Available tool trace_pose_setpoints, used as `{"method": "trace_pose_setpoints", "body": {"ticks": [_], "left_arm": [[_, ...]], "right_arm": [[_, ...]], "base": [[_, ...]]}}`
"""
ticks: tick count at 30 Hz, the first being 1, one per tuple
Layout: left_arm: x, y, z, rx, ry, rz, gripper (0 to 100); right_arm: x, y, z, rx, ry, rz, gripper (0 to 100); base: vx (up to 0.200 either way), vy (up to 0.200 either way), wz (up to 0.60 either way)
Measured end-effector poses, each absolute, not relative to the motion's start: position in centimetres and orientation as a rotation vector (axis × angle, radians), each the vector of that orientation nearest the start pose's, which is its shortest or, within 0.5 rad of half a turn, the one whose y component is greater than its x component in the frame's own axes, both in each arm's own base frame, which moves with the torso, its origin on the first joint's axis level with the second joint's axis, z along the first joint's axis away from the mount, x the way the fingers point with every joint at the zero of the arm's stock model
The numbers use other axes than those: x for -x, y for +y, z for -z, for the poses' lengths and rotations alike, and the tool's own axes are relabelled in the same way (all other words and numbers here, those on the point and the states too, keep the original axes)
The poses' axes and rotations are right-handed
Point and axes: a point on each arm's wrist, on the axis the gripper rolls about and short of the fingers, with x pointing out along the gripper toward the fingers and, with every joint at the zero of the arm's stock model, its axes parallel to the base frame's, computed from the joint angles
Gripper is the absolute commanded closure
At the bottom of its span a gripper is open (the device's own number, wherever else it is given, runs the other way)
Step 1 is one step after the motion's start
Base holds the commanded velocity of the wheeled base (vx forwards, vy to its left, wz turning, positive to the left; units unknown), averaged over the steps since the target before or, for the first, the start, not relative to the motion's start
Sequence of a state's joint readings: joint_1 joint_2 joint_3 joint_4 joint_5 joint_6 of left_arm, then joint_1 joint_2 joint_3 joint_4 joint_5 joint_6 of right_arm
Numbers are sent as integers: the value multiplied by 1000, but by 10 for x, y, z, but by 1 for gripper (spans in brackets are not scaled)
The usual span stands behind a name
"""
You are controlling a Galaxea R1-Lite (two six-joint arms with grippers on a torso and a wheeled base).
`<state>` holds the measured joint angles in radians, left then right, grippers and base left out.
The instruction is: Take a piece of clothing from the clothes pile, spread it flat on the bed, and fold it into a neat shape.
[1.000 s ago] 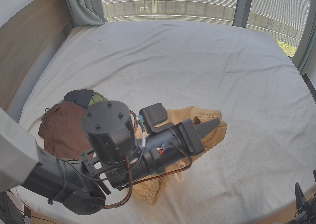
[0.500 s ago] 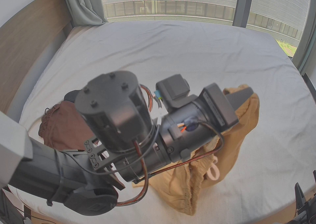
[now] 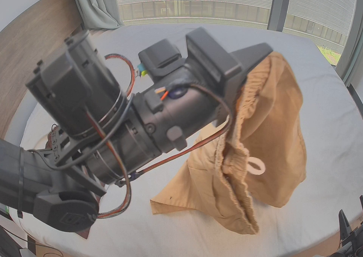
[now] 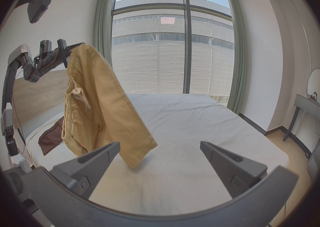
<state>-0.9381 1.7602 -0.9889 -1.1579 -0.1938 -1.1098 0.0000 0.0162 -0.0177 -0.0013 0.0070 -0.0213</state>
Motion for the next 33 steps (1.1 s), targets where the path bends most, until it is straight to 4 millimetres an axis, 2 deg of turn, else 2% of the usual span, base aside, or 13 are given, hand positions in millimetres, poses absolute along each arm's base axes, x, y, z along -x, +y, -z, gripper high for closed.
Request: {"method": "trace_pose_setpoints", "body": {"ticks": [11,17,33], "left_arm": [[-208,-207,-204,912,375,1068,100],[-211,-183,-189,887,354,1028,100],[-207,-144,-161,865,313,926,100]], "right_arm": [[23,0,-81,21,-3,-7,0],[23,0,-81,21,-3,-7,0],[23,0,-81,22,-3,-7,0]], "base": [[0,0,0],[0,0,0],[0,0,0]]}}
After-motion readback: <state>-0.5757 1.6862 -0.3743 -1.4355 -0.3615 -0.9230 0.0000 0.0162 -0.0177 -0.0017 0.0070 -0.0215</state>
